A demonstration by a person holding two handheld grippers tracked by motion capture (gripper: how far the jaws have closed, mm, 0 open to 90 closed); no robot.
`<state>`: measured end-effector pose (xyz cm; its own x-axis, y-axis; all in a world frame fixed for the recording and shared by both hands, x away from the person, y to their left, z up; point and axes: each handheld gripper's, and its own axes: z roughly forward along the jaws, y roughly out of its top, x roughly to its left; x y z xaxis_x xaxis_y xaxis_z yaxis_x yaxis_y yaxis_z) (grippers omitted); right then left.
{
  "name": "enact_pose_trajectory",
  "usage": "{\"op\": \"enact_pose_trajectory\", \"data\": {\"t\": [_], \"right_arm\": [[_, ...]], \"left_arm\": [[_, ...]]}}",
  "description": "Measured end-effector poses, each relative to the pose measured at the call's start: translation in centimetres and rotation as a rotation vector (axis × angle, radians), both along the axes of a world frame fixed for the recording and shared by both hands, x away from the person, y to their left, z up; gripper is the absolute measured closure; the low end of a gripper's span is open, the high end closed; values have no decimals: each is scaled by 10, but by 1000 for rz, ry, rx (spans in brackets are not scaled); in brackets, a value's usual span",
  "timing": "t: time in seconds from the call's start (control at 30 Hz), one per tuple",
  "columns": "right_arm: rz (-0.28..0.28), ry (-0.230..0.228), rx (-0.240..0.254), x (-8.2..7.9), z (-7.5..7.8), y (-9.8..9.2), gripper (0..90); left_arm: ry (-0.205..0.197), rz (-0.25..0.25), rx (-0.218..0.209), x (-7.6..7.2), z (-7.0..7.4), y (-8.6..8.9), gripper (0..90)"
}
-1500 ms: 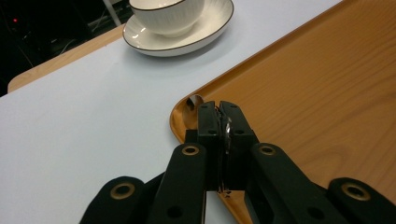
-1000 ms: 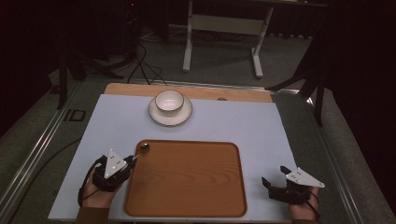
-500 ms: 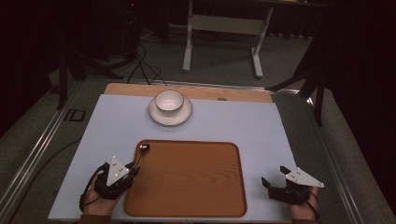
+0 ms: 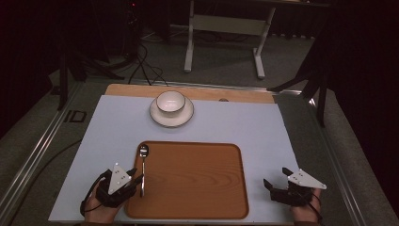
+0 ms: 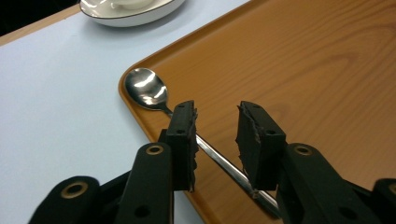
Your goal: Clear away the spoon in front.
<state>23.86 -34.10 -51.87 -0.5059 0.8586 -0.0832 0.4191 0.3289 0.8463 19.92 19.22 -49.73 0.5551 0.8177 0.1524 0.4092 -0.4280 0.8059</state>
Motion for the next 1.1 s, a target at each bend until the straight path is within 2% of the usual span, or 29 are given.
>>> {"op": "enact_pose_trajectory", "data": {"t": [0.3, 0.5, 0.7, 1.1], "right_arm": [[2, -1, -3, 0, 0, 0, 134], [4, -6, -1, 0, 0, 0, 134], [7, -14, 2, -1, 1, 1, 135], [9, -25, 6, -1, 1, 1, 134]], "left_arm": [[-22, 4, -40, 0, 3, 2, 513], [-35, 18, -71, 1, 5, 6, 461], [-53, 29, -106, 2, 9, 10, 441], [-106, 60, -122, 8, 20, 20, 438]]}}
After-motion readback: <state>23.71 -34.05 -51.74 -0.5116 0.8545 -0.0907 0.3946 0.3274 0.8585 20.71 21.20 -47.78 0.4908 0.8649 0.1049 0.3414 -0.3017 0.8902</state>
